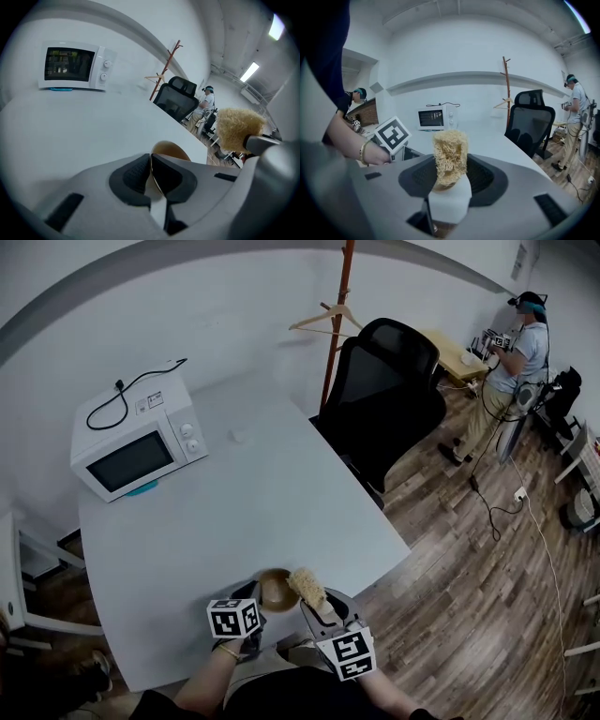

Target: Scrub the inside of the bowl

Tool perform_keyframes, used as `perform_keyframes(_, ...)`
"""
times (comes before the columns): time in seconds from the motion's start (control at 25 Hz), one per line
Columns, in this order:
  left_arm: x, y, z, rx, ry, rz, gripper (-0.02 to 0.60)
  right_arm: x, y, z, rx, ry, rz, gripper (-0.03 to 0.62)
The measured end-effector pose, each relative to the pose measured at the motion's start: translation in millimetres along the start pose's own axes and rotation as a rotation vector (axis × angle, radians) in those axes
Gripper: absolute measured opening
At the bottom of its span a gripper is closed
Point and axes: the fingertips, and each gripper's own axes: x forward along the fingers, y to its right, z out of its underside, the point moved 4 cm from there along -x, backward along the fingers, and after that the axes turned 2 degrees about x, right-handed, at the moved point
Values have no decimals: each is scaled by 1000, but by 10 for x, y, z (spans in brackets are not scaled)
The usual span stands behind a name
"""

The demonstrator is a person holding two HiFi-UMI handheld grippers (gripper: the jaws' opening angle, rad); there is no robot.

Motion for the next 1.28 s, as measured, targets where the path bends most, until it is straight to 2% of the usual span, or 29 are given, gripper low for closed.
perform_keyframes(0.28,-211,193,-182,23,84,-3,31,242,-163,74,-47,-66,-122,175)
perform_keyframes(0.56,-424,273,-311,19,154,-22,31,411,-187,172,-80,-143,-164,176)
perform_keyframes(0.76,-492,297,-311,18,170,-22,31,464,-142,197,-96,-178,-176,176)
perform_keyframes(1.28,-482,408,-400,124,174,4,31,609,-298,132,-131,-235,-236,175)
